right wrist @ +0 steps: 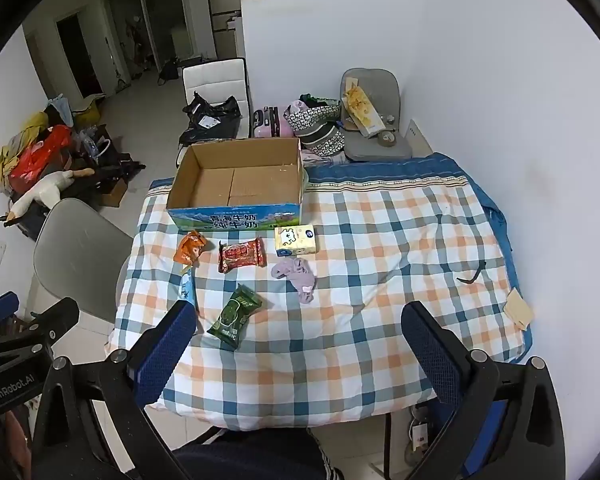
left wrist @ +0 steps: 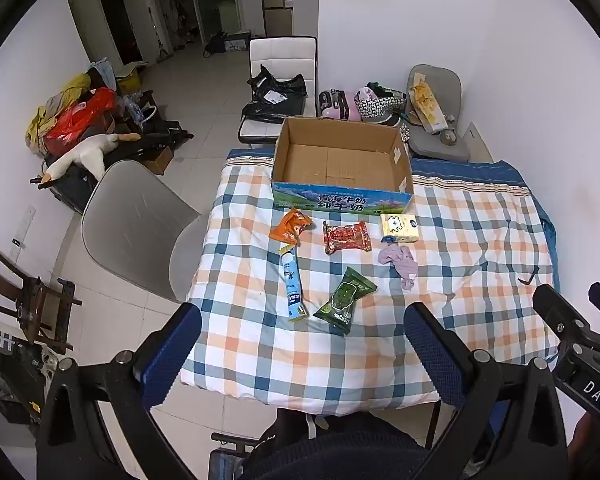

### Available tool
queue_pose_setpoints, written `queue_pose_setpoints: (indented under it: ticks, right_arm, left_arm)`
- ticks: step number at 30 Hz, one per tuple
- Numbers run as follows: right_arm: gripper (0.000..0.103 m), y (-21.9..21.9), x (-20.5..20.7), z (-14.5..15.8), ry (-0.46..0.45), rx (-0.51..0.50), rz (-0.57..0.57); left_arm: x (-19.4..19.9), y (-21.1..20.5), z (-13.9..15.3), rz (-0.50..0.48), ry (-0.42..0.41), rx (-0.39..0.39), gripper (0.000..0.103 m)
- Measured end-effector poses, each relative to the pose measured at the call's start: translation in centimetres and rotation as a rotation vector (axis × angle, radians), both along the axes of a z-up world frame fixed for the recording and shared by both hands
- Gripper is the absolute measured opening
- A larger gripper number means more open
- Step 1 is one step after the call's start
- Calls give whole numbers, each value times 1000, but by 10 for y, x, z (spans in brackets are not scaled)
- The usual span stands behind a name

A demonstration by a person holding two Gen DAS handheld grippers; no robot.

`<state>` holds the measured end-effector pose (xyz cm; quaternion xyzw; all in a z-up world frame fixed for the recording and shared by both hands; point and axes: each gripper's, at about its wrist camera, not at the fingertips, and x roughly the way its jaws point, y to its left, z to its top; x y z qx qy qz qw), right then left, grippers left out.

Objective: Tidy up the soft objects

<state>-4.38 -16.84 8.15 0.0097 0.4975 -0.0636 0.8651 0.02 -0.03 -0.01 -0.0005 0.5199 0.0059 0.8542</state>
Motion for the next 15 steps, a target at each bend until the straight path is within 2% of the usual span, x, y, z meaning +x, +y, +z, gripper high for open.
queue_pose_setpoints:
  ticks: [15]
  right_arm:
    - [103, -6, -2, 7, -19, 6, 4]
  left_arm:
    - [1, 0, -1, 1, -9, -2, 103]
